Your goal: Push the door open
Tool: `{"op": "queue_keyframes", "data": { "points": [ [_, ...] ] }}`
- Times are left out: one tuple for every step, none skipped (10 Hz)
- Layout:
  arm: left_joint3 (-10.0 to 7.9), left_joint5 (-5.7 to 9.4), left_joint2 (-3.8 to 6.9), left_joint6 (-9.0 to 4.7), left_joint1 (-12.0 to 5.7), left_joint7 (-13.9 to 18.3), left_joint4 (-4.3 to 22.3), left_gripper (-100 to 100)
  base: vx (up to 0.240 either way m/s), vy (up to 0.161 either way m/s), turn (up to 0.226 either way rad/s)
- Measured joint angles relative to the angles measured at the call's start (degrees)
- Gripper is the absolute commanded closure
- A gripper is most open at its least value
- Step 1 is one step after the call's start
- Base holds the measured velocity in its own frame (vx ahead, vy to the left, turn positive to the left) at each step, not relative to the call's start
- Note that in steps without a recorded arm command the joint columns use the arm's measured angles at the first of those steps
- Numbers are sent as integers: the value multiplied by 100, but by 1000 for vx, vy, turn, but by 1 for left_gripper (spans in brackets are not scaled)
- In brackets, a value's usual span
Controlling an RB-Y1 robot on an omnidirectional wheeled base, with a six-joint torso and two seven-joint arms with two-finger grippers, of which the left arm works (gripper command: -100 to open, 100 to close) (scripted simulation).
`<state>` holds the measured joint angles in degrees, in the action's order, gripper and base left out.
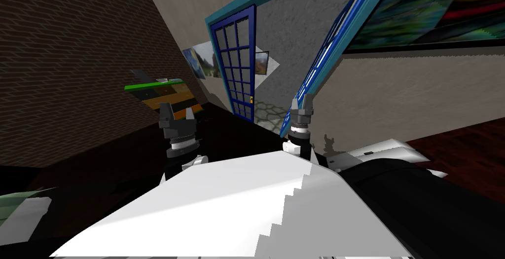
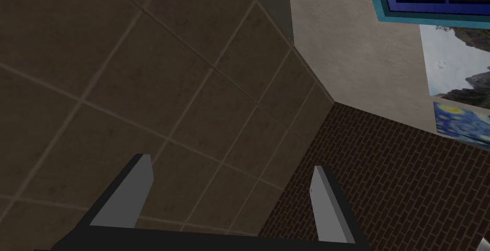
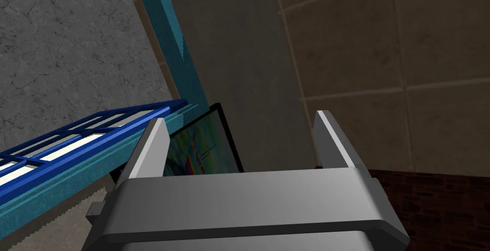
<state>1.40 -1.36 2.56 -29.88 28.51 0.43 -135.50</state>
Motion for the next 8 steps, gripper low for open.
{"op": "queue_keyframes", "data": {
  "points": [
    [48, 11, 24, -39, -4, 83, 106, -100, 210, 6, -31],
    [94, 23, 49, -64, -36, 198, 213, -100, 194, -4, -22],
    [142, 26, 61, -66, -93, 293, 321, -100, 172, 7, -2],
    [167, 41, 86, -62, -148, 390, 422, -100, 161, 20, -11],
    [226, 51, 107, -88, -149, 503, 522, -100, 163, 24, -12],
    [268, 70, 136, -119, -200, 635, 666, -100, 175, 21, -12],
    [340, 68, 135, -108, -285, 750, 802, -100, 160, 17, -9],
    [396, 74, 148, -130, -294, 849, 903, -100, 175, 10, -9]
  ]
}}
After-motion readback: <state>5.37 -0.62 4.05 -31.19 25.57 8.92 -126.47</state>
